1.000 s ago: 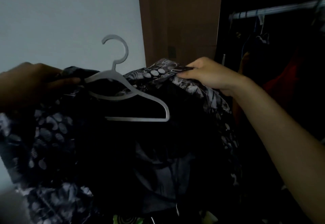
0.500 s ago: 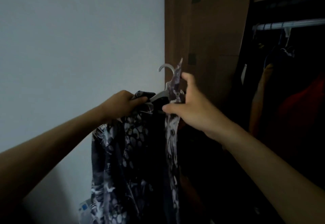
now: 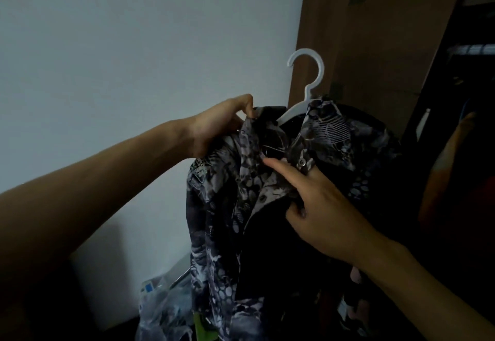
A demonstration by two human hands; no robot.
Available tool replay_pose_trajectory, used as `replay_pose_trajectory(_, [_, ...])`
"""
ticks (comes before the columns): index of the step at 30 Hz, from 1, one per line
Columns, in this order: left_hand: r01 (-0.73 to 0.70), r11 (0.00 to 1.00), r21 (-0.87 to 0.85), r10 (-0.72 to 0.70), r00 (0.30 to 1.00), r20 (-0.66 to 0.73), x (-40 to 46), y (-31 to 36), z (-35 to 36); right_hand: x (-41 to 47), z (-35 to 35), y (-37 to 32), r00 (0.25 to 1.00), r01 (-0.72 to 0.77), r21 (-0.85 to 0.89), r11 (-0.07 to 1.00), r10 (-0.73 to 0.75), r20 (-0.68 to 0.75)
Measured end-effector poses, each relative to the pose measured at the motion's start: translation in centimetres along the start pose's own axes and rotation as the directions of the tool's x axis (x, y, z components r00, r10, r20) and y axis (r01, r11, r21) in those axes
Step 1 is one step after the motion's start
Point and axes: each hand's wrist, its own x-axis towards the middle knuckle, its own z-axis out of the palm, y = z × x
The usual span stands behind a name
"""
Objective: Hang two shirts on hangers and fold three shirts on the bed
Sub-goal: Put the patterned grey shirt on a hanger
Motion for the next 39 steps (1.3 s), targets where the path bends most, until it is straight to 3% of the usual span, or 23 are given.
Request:
replay_pose_trajectory(3, [-0.034,0.998,-0.061,0.032,0.999,-0.033,-0.3,0.0,-0.2,0.6,-0.7,0.5,0.986,0.081,-0.292,0.953,-0.119,-0.117])
replay_pose_trajectory(6, [-0.041,0.995,-0.096,0.036,0.998,-0.058,0.1,-0.2,-0.3,0.4,-1.9,0.0,0.98,0.122,-0.486,0.865,-0.183,-0.08])
replay_pose_trajectory(10, [0.0,1.0,0.013,-0.001,1.0,0.025,0.6,-0.7,-0.6,-0.5,-3.2,-2.1,0.999,0.04,-0.651,0.758,-0.038,0.018])
replay_pose_trajectory(12, [0.008,0.998,0.069,-0.01,1.0,0.029,0.3,-0.8,-0.5,-0.9,-3.2,-2.6,0.999,-0.025,-0.687,0.726,-0.001,-0.038])
replay_pose_trajectory(15, [-0.01,0.989,0.147,0.016,0.999,-0.04,0.4,-0.8,-0.4,-1.5,-3.1,-3.4,0.972,-0.014,-0.725,0.689,-0.162,-0.173])
replay_pose_trajectory(17, [-0.029,0.968,0.248,0.057,0.993,-0.107,0.7,-0.9,-0.5,-1.2,-3.2,-3.8,0.939,0.125,-0.756,0.642,-0.322,-0.119])
replay_pose_trajectory(19, [-0.032,0.935,0.354,0.099,0.98,-0.174,1.1,-1.0,-0.4,-0.4,-3.2,-3.5,0.918,0.273,-0.743,0.612,-0.397,0.01])
replay_pose_trajectory(21, [-0.03,0.914,0.403,0.128,0.967,-0.219,1.2,-0.9,0.0,0.4,-3.2,-2.9,0.923,0.363,-0.68,0.637,-0.344,0.169])
replay_pose_trajectory(23, [-0.03,0.908,0.418,0.141,0.961,-0.238,1.3,-0.8,0.4,1.2,-3.4,-2.3,0.936,0.324,-0.558,0.764,-0.172,0.308])
replay_pose_trajectory(25, [-0.032,0.905,0.424,0.146,0.96,-0.24,1.6,-0.8,0.7,1.9,-3.8,-1.9,0.903,0.212,-0.405,0.889,-0.02,0.429])
replay_pose_trajectory(28, [-0.046,0.893,0.447,0.171,0.955,-0.244,2.3,-1.0,0.8,3.1,-4.1,-1.6,0.865,0.153,-0.165,0.974,-0.051,0.499])
replay_pose_trajectory(31, [-0.057,0.889,0.454,0.189,0.949,-0.251,2.9,-1.1,0.9,4.2,-4.1,-2.0,0.854,0.161,-0.036,0.986,-0.12,0.507])
replay_pose_trajectory(34, [-0.075,0.882,0.465,0.199,0.954,-0.224,3.2,-1.2,1.1,5.1,-3.1,-2.5,0.826,0.173,-0.059,0.983,-0.113,0.552])
replay_pose_trajectory(39, [-0.081,0.864,0.497,0.208,0.956,-0.206,3.5,-1.4,1.2,5.2,-1.5,-2.0,0.811,0.184,-0.247,0.952,-0.005,0.586])
